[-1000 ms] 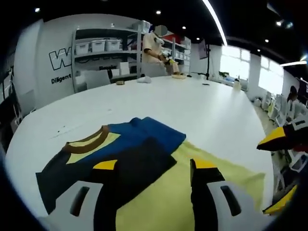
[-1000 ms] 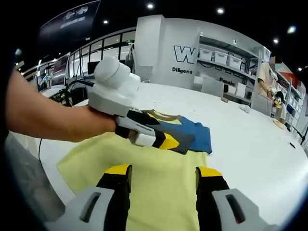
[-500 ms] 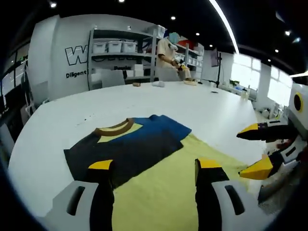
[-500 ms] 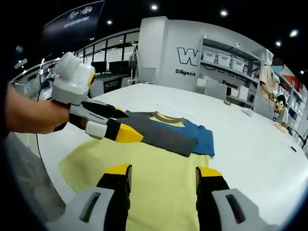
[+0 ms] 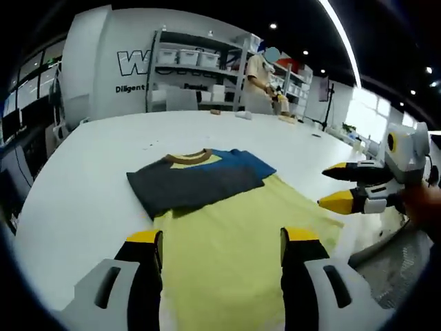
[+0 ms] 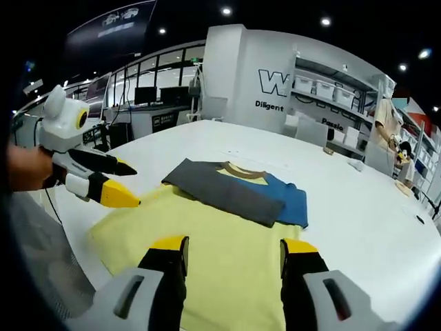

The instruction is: Fold the garment on the visible template until the final outline fits inside the template.

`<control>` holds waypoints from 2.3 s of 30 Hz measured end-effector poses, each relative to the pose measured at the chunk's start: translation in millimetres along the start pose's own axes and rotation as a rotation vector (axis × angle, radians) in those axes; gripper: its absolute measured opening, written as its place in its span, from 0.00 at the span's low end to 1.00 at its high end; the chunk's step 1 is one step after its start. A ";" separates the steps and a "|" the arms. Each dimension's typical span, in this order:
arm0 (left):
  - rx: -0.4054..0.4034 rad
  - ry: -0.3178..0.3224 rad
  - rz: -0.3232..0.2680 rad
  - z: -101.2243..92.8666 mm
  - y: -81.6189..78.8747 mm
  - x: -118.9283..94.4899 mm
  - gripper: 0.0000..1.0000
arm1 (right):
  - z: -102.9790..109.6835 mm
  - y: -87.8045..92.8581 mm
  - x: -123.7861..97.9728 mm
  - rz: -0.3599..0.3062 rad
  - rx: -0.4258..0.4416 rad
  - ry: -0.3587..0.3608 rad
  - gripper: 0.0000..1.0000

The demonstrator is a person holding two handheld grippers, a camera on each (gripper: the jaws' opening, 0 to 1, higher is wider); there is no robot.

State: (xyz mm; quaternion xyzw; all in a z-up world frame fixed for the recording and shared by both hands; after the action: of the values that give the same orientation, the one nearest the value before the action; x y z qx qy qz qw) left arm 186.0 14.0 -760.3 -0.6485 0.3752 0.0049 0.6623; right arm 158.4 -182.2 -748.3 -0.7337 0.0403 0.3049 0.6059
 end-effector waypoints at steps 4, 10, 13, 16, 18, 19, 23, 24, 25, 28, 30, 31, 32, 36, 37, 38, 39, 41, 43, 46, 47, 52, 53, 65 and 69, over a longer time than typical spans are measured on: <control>-0.017 -0.014 0.034 5.2 12.2 -13.3 0.65 | -3.5 2.4 -5.1 0.011 0.004 0.003 0.54; -0.047 -0.025 0.088 8.9 33.0 -29.9 0.64 | -6.8 9.7 -12.7 0.042 0.004 0.005 0.54; -0.051 -0.032 0.126 13.2 42.5 -37.1 0.63 | -8.3 14.6 -14.8 0.058 0.011 0.003 0.54; -0.065 -0.034 0.163 16.5 52.5 -42.8 0.61 | -9.7 19.5 -18.0 0.071 0.017 0.004 0.54; -0.085 -0.032 0.215 17.3 62.8 -46.8 0.59 | -11.0 22.5 -19.2 0.083 0.021 0.004 0.54; -0.076 -0.033 0.217 19.1 66.0 -46.9 0.59 | -13.0 25.1 -20.7 0.091 0.023 0.008 0.54; -0.069 -0.037 0.308 22.7 83.5 -51.6 0.55 | -18.8 36.0 -23.6 0.128 0.043 0.008 0.53; -0.087 -0.033 0.323 22.9 89.2 -51.5 0.54 | -23.0 44.1 -24.8 0.159 0.051 0.010 0.53; -0.093 -0.032 0.341 23.1 92.9 -52.6 0.53 | -24.4 47.4 -25.6 0.173 0.056 0.009 0.52; -0.094 -0.032 0.367 24.0 99.7 -53.3 0.46 | -28.6 59.0 -28.3 0.212 0.079 0.006 0.49; -0.095 -0.036 0.374 25.2 102.3 -53.3 0.41 | -32.0 68.8 -29.6 0.241 0.094 0.009 0.49; -0.091 -0.036 0.381 25.6 103.5 -53.3 0.38 | -33.6 76.2 -31.6 0.266 0.113 0.009 0.48; -0.093 -0.038 0.394 26.2 105.5 -53.2 0.37 | -34.0 79.5 -32.9 0.279 0.122 0.010 0.48; -0.103 -0.031 0.427 24.4 111.7 -53.3 0.32 | -43.2 104.1 -39.3 0.335 0.164 0.024 0.43; -0.103 -0.031 0.428 24.0 111.9 -53.4 0.31 | -44.8 109.2 -40.8 0.349 0.176 0.027 0.41; -0.104 -0.030 0.432 23.6 112.8 -53.3 0.30 | -46.1 113.2 -41.7 0.357 0.186 0.029 0.38; -0.107 -0.030 0.444 24.1 115.6 -53.1 0.30 | -47.9 119.2 -42.9 0.369 0.200 0.030 0.35; -0.101 -0.031 0.445 24.1 115.7 -53.4 0.28 | -49.6 127.5 -44.2 0.389 0.228 0.031 0.32; -0.103 -0.032 0.445 24.5 115.0 -52.7 0.27 | -51.5 134.9 -45.0 0.405 0.249 0.034 0.30; -0.097 -0.025 0.452 23.2 116.0 -51.3 0.23 | -51.6 140.4 -44.7 0.411 0.260 0.039 0.30; -0.092 -0.026 0.456 23.1 116.5 -51.0 0.22 | -51.9 141.4 -44.9 0.413 0.262 0.041 0.29; -0.083 -0.026 0.459 21.8 115.4 -45.3 0.17 | -58.0 140.8 -44.3 0.401 0.289 0.049 0.24; -0.080 -0.024 0.458 22.0 115.6 -44.4 0.16 | -57.1 140.7 -44.8 0.406 0.285 0.049 0.21; -0.049 -0.028 0.493 30.3 118.7 -45.4 0.00 | -38.9 136.5 -42.3 0.452 0.248 -0.014 0.00; -0.057 -0.038 0.495 41.4 116.8 -55.3 0.00 | -25.2 124.3 -39.0 0.446 0.221 -0.068 0.00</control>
State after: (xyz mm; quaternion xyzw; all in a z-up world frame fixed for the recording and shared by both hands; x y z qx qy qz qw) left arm 109.0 94.9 -837.5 -0.5552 0.5098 0.1897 0.6292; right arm 83.5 -250.0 -834.4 -0.6251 0.2137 0.4494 0.6013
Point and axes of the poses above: the point that each gripper's makers call its tool centre point, and the gripper's own axes: x roughly forward along the fingers, z roughly to its left, y roughly out of its underside, the point moved 3 cm from there along -x, roughly backward along the fingers, and after that the axes turned 4 degrees about -y, right-handed, at the moved point
